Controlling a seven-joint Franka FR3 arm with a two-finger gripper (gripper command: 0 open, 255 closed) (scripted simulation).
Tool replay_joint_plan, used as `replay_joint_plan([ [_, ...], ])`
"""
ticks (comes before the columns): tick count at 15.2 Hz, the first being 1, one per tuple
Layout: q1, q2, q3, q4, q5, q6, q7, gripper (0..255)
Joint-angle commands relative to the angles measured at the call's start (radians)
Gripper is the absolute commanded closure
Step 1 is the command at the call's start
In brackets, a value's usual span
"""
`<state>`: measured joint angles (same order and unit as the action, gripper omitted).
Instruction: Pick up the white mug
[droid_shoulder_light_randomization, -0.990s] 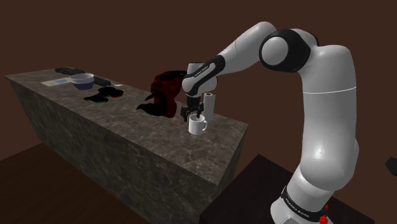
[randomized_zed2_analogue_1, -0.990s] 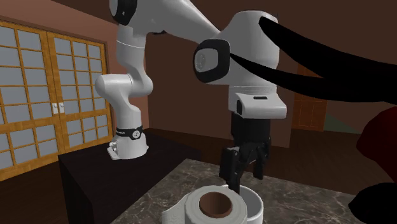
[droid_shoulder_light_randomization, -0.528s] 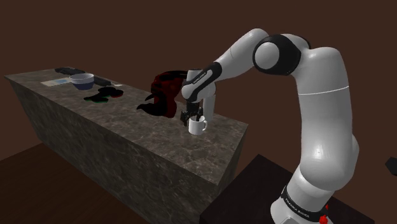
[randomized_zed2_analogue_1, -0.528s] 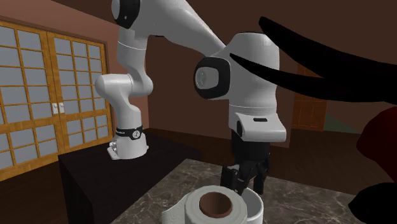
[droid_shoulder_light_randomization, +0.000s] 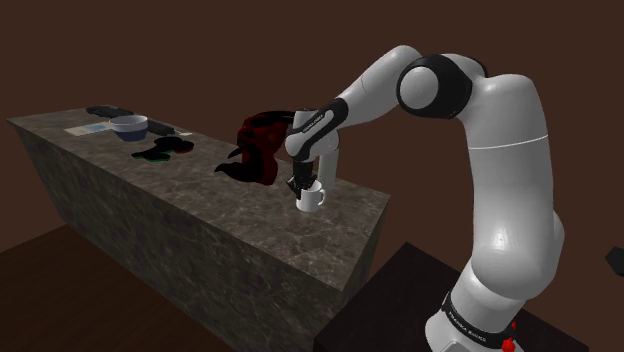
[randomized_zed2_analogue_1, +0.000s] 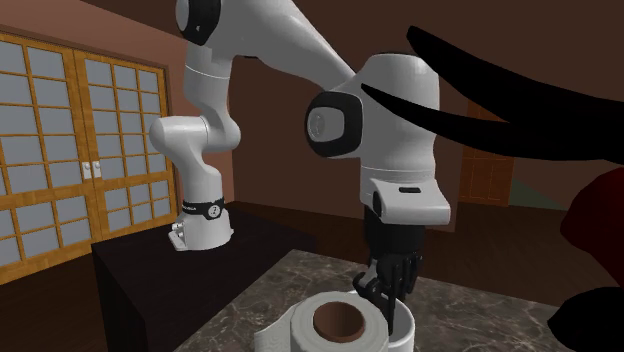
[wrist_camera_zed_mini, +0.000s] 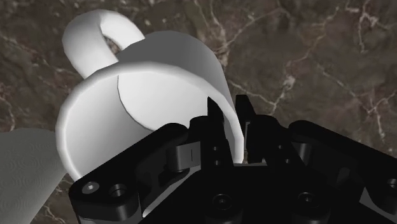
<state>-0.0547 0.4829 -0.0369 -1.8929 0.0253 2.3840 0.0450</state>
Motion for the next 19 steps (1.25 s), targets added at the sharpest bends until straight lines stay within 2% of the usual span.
replay_joint_plan([
  [1,0.0,0.0,0.0,0.0,0.0,0.0,0.0,255],
  [19,0.002,-0.124,-0.004,0.037,-0.007,-0.161,0.005,255],
])
